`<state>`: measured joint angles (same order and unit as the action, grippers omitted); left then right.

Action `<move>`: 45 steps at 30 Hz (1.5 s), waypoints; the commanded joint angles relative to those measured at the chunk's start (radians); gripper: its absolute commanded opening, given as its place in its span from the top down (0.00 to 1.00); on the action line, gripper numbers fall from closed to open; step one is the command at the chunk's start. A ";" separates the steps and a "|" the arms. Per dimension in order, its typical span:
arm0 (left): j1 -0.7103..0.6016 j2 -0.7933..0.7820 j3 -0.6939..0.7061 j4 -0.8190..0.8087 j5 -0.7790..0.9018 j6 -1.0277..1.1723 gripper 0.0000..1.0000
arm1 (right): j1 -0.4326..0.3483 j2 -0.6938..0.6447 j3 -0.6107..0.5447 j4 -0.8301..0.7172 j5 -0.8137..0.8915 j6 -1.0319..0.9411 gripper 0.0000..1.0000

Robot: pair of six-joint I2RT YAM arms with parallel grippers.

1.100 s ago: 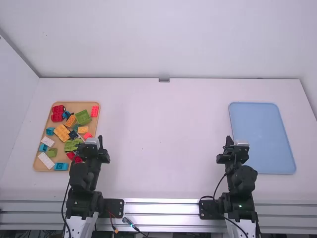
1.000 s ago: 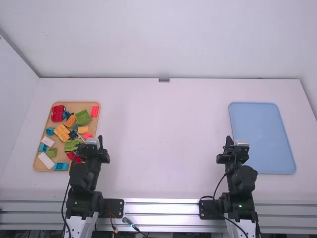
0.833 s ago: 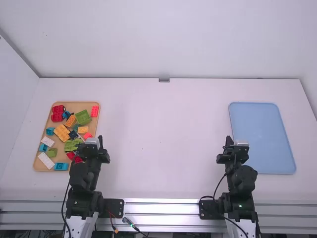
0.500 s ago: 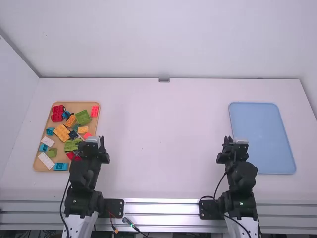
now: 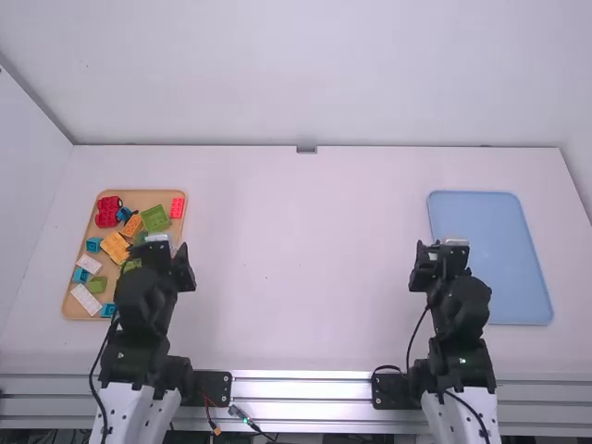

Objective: Assemble lego blocks to make yellow taxi

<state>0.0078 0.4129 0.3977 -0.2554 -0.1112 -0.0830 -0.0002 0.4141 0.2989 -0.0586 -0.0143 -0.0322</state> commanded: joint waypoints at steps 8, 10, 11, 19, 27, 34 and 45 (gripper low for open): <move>0.137 0.329 0.310 -0.158 -0.009 -0.093 0.45 | 0.010 0.218 0.204 -0.031 0.000 -0.017 0.45; 0.175 0.382 0.351 -0.184 0.010 -0.102 0.43 | 0.011 0.248 0.228 -0.036 -0.001 -0.019 0.42; 0.214 0.437 0.393 -0.209 0.031 -0.110 0.40 | 0.011 0.278 0.251 -0.040 -0.001 -0.022 0.40; 0.426 0.802 0.683 -0.389 0.116 -0.156 0.25 | 0.014 0.439 0.379 -0.055 -0.005 -0.034 0.25; 0.566 1.168 0.965 -0.543 0.087 -0.176 0.13 | 0.017 0.583 0.492 -0.066 -0.008 -0.044 0.13; 0.625 1.314 1.080 -0.619 0.085 -0.152 0.05 | 0.019 0.668 0.560 -0.071 -0.009 -0.051 0.06; 0.655 1.494 1.135 -0.652 0.069 -0.128 0.01 | 0.019 0.716 0.598 -0.079 -0.010 -0.055 0.01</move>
<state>0.6559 1.8717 1.5158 -0.9005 -0.0360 -0.2340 0.0120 1.1240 0.8635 -0.1356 -0.0246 -0.0841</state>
